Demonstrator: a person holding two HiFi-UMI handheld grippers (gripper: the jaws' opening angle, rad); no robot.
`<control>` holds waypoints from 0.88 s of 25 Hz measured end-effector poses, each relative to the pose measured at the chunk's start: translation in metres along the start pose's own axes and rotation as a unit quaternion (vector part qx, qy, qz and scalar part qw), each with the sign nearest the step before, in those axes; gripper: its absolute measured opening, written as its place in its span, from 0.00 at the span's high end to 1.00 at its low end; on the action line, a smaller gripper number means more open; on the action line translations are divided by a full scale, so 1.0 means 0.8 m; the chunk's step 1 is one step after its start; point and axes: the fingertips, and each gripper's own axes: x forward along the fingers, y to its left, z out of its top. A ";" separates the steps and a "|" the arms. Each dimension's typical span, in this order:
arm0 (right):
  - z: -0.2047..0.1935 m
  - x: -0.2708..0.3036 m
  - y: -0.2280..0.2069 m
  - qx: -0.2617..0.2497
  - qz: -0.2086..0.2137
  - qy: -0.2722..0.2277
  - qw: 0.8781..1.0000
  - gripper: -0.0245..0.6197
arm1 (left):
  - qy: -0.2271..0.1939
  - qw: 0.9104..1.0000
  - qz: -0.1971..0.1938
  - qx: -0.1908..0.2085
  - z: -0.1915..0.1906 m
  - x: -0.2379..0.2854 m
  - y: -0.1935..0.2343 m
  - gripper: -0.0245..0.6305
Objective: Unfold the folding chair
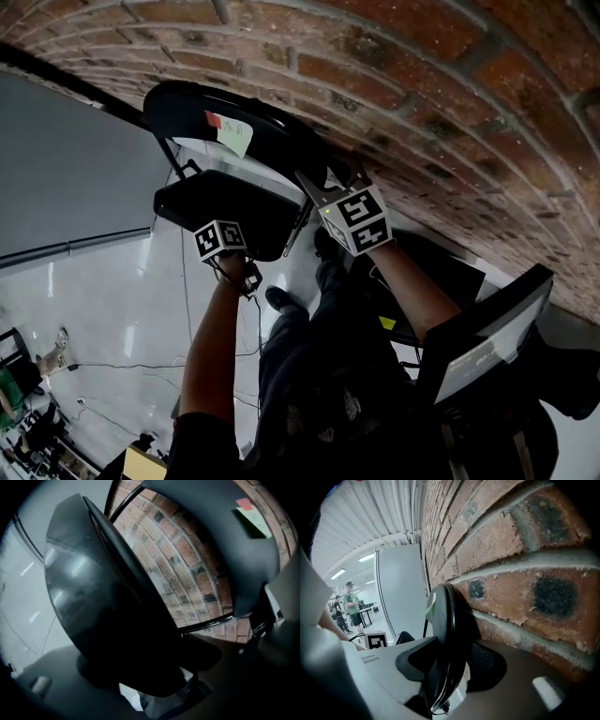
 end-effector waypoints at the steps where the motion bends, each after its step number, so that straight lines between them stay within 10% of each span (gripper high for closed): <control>1: -0.001 0.000 0.000 0.000 -0.002 0.000 1.000 0.70 | -0.001 1.000 0.003 -0.002 -0.002 0.000 0.003 0.30; 22: -0.014 0.004 0.002 -0.013 -0.010 0.018 1.000 0.69 | -0.017 1.000 -0.006 -0.011 -0.024 -0.006 0.024 0.31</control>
